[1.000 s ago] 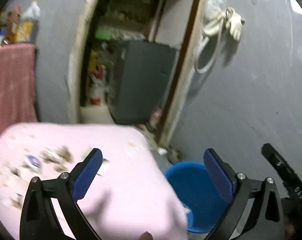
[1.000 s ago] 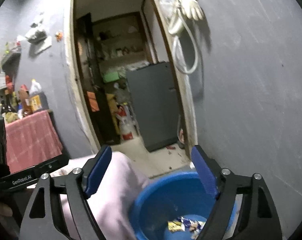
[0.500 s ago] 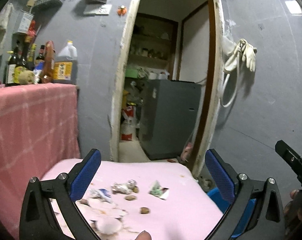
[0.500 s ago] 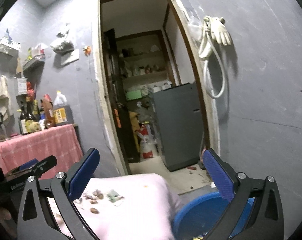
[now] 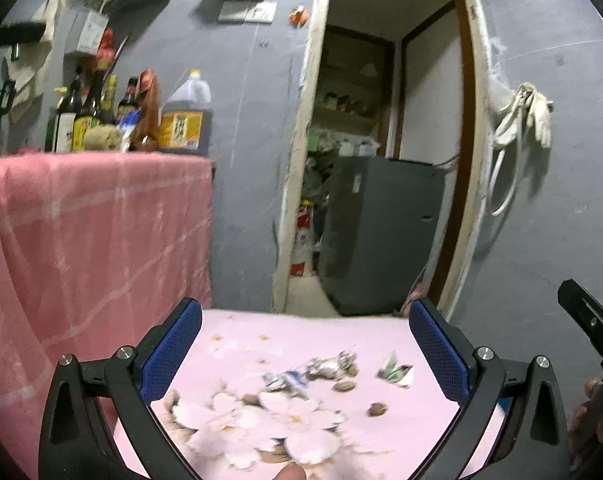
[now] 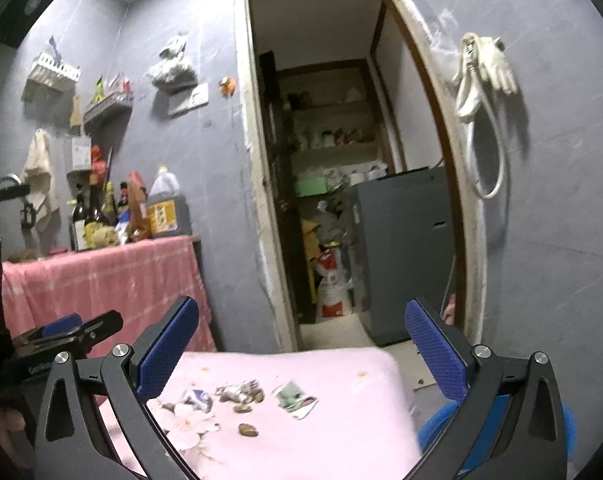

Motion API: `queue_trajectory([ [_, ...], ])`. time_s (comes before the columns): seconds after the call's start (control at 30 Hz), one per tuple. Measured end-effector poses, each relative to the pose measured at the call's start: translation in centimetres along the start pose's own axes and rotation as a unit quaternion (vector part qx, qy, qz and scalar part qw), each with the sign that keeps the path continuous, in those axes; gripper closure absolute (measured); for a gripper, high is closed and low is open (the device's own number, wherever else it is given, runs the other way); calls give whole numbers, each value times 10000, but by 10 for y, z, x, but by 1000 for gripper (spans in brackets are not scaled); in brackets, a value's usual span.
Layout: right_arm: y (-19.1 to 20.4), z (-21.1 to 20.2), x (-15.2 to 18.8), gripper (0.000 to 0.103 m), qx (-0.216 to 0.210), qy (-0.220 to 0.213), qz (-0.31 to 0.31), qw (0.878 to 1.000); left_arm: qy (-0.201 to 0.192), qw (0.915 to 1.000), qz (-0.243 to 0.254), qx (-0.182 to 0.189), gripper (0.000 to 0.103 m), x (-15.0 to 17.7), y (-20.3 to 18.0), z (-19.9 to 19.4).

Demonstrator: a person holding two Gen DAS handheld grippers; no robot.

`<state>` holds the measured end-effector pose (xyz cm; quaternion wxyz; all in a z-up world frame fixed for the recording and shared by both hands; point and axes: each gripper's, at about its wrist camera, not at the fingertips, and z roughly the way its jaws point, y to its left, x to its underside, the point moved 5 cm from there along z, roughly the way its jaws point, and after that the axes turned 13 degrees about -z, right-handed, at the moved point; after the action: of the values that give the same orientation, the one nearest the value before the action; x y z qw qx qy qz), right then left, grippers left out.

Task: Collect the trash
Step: 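Move both tools back over the table, then grasp the white-blue wrapper with the left tool while the right tool grasps a peanut shell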

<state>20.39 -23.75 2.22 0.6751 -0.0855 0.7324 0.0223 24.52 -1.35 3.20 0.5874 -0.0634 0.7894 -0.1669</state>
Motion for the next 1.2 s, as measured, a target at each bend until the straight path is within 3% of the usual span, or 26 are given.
queue_trajectory([
  [0.23, 20, 35, 35, 0, -315, 549, -80, 9980, 612, 9977, 128, -251, 1, 29, 33, 30],
  [0.43, 28, 59, 65, 1, -617, 1172, -64, 9912, 1279, 9906, -21, -481, 2, 57, 56, 60],
  [0.53, 33, 68, 78, 12, -767, 1473, -83, 9861, 1521, 9871, -30, -501, 3, 66, 61, 72],
  [0.67, 39, 82, 92, 23, -959, 1908, -86, 9769, 1951, 9801, -64, -358, 28, 73, 62, 92],
  [1.03, 54, 105, 113, 49, -1433, 2602, -65, 9549, 2523, 9671, -324, -75, 42, 75, 57, 134],
  [1.2, 58, 108, 119, 59, -1537, 2684, 42, 9510, 2748, 9607, -388, -27, 59, 77, 55, 149],
])
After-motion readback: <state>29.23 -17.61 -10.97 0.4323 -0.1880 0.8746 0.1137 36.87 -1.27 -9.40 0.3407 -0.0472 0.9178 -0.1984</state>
